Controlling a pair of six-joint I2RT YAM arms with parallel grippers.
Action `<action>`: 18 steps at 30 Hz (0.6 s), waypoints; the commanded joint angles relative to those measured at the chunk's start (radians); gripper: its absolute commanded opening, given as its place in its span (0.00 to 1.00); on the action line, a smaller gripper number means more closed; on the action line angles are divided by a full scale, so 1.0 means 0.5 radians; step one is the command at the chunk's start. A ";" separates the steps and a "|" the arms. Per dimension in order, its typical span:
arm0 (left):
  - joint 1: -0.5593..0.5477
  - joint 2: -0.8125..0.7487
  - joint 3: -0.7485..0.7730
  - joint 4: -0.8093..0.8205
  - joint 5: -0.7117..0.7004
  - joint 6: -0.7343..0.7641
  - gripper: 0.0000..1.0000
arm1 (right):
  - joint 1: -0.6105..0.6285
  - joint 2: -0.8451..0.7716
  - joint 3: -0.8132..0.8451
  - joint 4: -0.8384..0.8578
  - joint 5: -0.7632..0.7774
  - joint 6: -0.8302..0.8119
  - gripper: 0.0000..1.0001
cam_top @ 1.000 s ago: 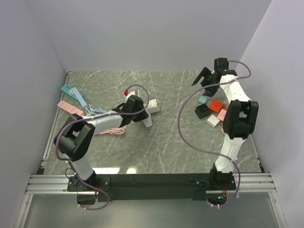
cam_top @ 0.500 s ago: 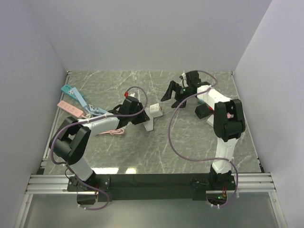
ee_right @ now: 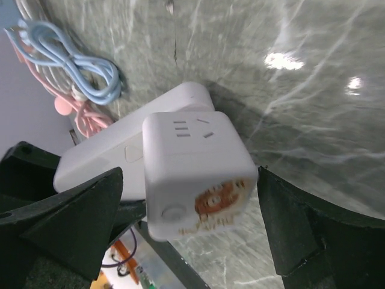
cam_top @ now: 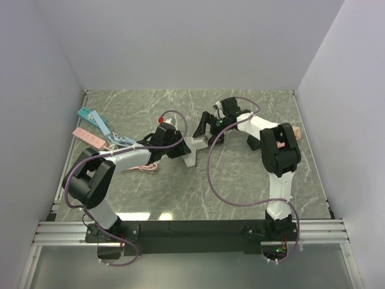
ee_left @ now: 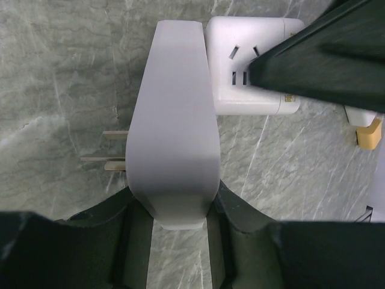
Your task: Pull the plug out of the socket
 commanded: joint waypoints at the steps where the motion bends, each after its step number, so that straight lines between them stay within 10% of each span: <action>1: 0.003 -0.070 0.022 0.204 0.059 -0.042 0.00 | 0.052 0.055 -0.036 0.103 -0.041 0.057 0.99; 8: 0.003 -0.060 0.004 0.201 0.057 -0.033 0.00 | 0.052 0.126 0.010 0.204 -0.118 0.173 0.77; 15: 0.003 -0.017 -0.011 0.063 -0.091 -0.015 0.00 | 0.034 0.095 0.065 0.106 -0.189 0.143 0.02; 18: 0.025 0.004 -0.069 0.050 -0.158 -0.018 0.00 | -0.012 0.080 0.114 0.011 -0.308 0.066 0.00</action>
